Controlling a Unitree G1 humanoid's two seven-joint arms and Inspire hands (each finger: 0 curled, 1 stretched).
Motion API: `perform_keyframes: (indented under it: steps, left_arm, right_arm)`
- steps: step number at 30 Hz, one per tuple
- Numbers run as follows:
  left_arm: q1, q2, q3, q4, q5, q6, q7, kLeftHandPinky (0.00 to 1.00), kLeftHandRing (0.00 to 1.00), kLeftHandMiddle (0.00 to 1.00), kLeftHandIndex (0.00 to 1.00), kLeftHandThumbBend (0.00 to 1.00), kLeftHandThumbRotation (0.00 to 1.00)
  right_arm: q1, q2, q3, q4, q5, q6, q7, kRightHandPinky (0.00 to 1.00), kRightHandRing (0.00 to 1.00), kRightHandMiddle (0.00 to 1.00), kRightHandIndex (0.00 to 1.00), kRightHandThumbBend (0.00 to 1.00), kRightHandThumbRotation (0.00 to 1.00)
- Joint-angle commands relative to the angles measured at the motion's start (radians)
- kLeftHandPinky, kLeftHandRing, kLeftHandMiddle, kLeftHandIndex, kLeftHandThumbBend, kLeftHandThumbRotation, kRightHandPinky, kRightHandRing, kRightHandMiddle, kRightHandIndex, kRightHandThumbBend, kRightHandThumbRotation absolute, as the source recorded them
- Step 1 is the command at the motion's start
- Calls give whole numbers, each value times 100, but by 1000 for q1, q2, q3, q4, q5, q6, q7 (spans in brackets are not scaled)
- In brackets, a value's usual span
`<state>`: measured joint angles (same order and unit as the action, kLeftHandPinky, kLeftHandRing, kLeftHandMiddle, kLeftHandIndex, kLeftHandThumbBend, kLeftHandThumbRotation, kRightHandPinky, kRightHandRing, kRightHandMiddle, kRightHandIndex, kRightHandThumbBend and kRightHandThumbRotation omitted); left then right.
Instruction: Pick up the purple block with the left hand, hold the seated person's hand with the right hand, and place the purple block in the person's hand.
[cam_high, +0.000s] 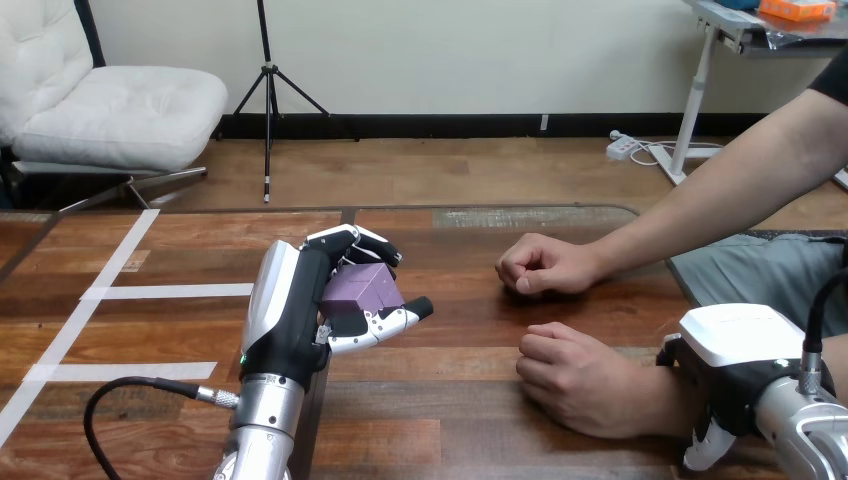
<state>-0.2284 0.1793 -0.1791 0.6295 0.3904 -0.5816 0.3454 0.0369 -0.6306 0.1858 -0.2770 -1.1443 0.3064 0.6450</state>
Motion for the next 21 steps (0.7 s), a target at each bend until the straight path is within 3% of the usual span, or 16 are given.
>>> perform_keyframes:
  steps: [1, 21]
  left_arm:
    - [-24, 7, 18, -64, 2, -13, 5, 36, 43, 49, 50, 71, 0]
    - [-16, 8, 19, -72, 5, -17, 8, 36, 42, 49, 50, 71, 0]
  right_arm:
    - [-52, 7, -9, 10, -28, 37, 4, 73, 76, 79, 77, 76, 11]
    - [-72, 8, 17, 59, -59, 61, 39, 66, 72, 75, 75, 73, 12]
